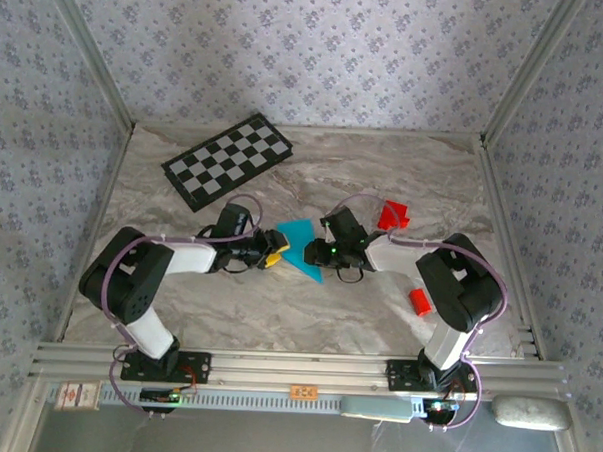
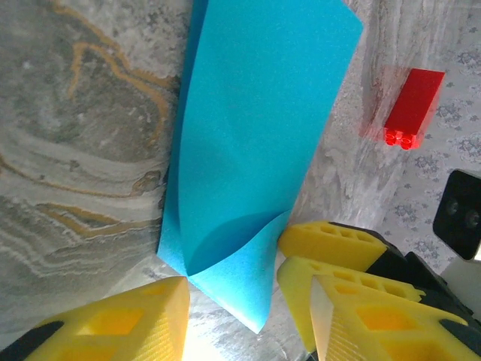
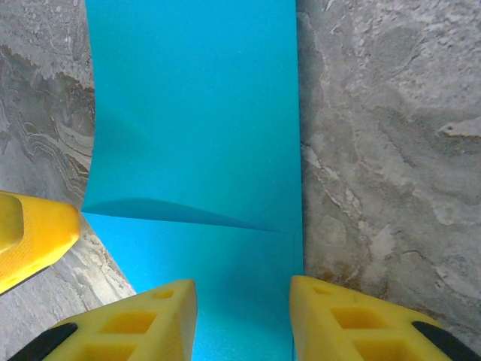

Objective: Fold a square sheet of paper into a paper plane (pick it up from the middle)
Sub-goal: Fourth fold the wing at the center of the table.

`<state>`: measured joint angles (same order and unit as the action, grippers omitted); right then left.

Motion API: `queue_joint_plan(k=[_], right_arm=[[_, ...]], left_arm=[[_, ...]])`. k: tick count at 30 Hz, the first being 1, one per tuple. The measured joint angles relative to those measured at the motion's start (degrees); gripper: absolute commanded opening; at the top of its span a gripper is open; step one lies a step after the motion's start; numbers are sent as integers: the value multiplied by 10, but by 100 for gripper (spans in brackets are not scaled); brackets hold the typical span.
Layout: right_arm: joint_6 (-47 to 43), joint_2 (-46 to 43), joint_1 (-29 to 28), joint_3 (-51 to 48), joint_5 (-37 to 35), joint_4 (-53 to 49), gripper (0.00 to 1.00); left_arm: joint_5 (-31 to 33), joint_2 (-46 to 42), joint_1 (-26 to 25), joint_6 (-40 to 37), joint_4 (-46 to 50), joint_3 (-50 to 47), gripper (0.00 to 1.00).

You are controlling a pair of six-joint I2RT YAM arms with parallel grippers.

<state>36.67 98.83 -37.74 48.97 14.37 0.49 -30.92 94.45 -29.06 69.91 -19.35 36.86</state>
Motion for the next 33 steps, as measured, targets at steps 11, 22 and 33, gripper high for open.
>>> queue_joint_plan(k=[11,22,33], right_arm=[[0,1,4,-3,4,8,39],[0,3,7,-4,5,9,33],[0,6,7,-4,5,11,31]], left_arm=[[-14,31,0,2,-2,13,46],[12,12,-2,-9,31,15,44],[19,5,-2,-13,42,15,41]])
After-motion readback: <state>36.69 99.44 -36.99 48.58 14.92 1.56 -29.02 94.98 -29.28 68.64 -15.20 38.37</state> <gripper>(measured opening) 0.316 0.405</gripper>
